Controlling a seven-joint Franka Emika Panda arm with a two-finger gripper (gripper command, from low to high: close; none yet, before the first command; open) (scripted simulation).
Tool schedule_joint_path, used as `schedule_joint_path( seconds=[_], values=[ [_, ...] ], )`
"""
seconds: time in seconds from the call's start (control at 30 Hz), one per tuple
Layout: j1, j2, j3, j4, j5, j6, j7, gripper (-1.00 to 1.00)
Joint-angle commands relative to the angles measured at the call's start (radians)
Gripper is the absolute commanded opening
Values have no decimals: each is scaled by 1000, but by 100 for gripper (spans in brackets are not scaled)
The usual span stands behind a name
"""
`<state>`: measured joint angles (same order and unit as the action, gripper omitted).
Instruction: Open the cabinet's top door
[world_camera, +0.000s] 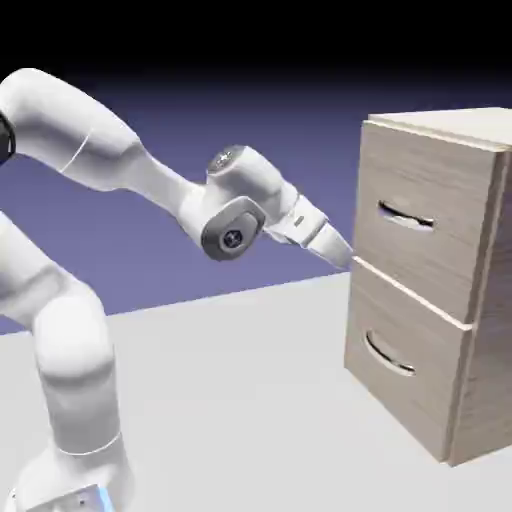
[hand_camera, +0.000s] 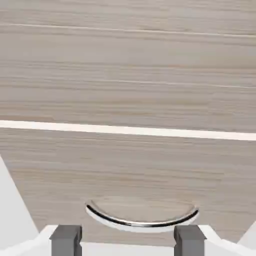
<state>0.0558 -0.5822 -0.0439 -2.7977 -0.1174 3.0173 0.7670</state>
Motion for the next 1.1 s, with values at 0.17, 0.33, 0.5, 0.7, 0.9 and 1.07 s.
schedule_joint_path(
  seconds=[0.17, 0.33, 0.5, 0.7, 0.9, 1.07],
  values=[
    [98, -27, -98, 27, -261, -44, 58, 0],
    [179, -50, -179, 50, -479, -80, 106, 0],
    [260, -72, -260, 73, -696, -117, 154, 0],
    [358, -99, -358, 101, -957, -161, 212, 0],
    [455, -127, -455, 128, -1218, -205, 269, 0],
    [536, -149, -537, 151, -1435, -241, 317, 0]
  ],
)
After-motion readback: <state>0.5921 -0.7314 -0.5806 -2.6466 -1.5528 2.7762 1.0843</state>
